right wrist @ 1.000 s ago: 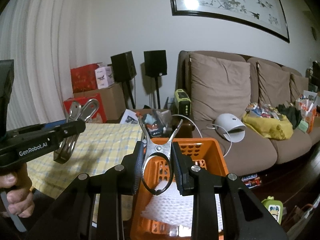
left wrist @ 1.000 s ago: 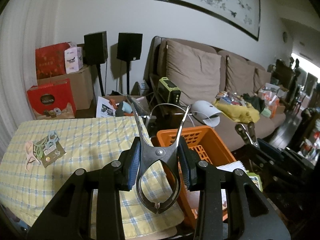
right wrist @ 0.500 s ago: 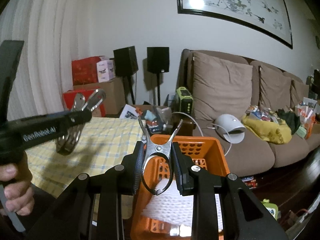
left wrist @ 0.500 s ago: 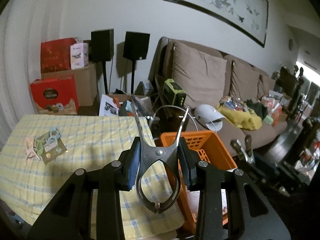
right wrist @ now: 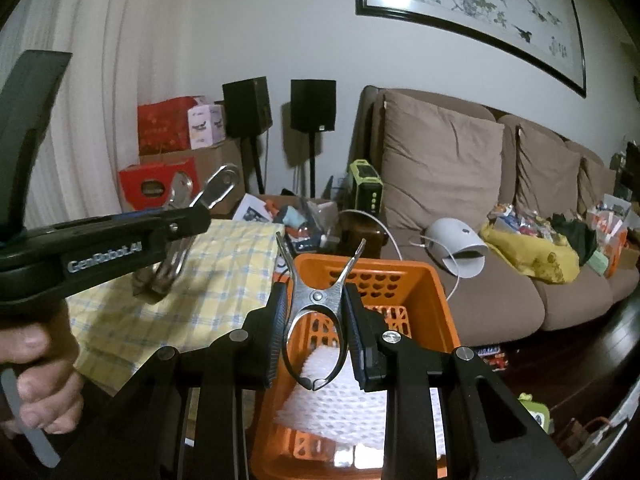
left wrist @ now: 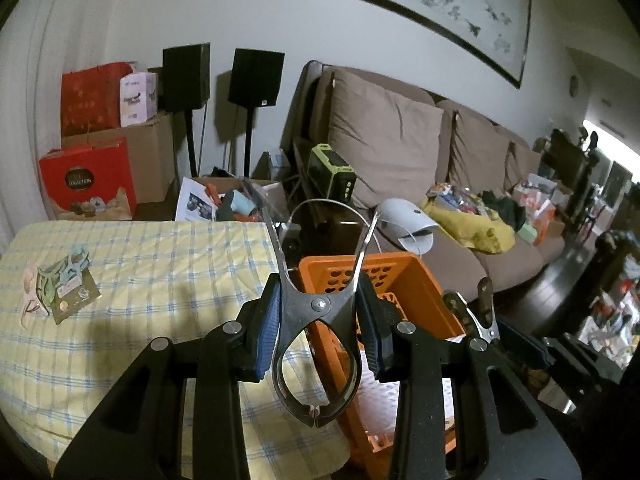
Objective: Organize objects
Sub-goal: 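Carry the held silver clip with the left gripper toward the orange basket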
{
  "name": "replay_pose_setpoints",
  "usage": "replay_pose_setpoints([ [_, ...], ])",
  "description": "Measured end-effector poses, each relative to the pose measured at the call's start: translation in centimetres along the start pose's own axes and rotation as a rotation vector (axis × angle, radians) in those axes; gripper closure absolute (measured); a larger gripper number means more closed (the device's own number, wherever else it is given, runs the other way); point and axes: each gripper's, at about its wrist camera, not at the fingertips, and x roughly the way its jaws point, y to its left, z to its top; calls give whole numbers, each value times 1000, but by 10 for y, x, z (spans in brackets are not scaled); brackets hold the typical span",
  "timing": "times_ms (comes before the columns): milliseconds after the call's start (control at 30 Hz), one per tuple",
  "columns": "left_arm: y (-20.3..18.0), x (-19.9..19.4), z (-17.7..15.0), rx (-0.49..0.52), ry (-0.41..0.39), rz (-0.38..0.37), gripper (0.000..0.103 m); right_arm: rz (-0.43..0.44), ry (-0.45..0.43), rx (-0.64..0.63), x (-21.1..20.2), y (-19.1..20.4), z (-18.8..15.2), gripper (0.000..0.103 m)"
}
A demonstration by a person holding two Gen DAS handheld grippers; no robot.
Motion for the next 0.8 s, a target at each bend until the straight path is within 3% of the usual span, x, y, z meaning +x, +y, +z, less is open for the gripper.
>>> replay_pose_setpoints([
  [800,-4,13,2,62,57,-26,69,-83,93,48,14,-30,-11,75],
])
